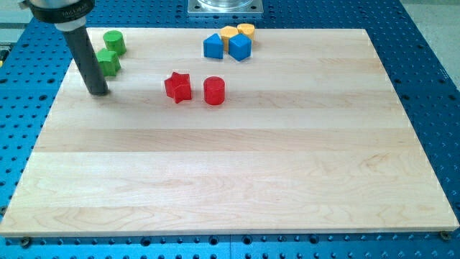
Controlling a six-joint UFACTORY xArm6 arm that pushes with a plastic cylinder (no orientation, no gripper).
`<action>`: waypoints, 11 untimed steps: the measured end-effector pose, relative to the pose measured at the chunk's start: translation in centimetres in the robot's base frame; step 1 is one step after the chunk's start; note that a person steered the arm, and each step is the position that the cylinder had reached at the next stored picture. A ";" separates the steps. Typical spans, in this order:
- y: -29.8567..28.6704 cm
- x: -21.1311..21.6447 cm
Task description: Slide the hexagon into the right side of the triangle
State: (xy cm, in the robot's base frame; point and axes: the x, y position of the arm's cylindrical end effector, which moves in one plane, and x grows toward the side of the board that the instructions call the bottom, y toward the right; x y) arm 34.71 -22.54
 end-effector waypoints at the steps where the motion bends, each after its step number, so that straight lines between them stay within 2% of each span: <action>1: 2.5 -5.2; 3: 18.9 -14.6; 4: 22.3 -15.3; 5: 22.8 -15.5; 9: 24.8 -15.0; 10: 24.5 -7.6; 11: 24.6 -6.7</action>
